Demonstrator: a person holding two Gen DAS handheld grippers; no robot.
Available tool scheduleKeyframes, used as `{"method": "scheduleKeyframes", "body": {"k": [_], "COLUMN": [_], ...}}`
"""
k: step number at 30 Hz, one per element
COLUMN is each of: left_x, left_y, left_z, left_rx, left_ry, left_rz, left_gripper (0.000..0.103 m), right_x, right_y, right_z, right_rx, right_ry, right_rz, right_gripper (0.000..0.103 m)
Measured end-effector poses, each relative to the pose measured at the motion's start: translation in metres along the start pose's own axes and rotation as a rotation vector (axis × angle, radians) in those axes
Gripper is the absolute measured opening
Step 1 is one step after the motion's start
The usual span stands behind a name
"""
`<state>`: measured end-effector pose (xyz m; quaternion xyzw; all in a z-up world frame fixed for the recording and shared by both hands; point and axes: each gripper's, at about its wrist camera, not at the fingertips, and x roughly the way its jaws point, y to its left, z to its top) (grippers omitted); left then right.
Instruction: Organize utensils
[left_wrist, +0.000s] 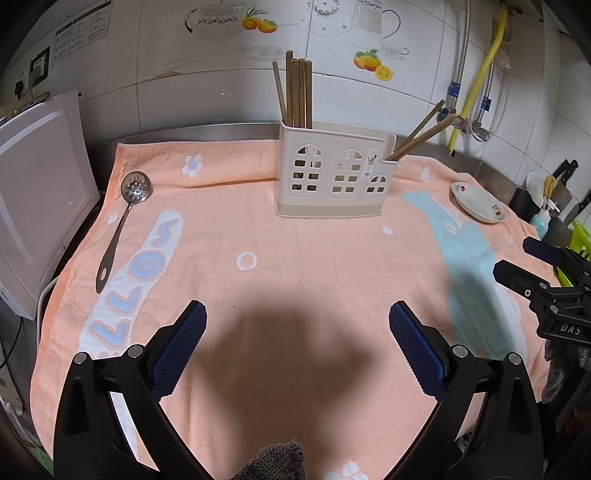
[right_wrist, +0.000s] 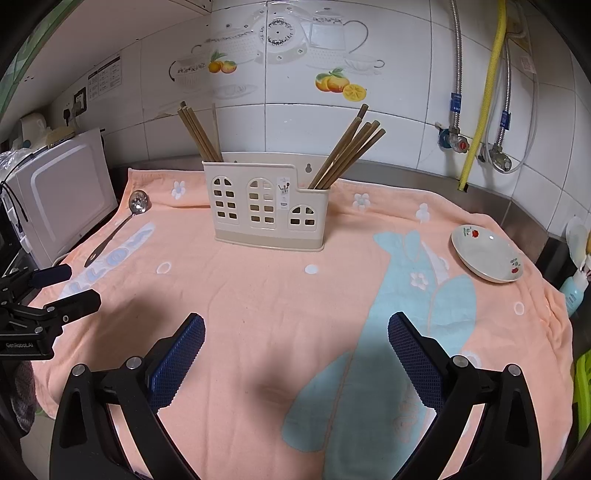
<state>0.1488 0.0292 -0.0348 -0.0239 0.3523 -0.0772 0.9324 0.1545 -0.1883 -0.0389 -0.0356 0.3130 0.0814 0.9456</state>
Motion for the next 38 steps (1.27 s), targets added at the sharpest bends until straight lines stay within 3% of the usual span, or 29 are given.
{"method": "scheduleKeyframes", "body": {"k": [38], "left_x": [-0.0051], "left_y": [-0.0013], "left_z": [0.0025], "left_rx": [0.007], "left_ry": [-0.014], "left_rz": [0.028], "left_gripper": [0.098], "right_x": [-0.0039], "right_y": [-0.0064], "right_z": [-0.0027], "right_rx": [0.009], "right_ry": [-0.002], "right_rz": [0.001], "right_gripper": [0.096]}}
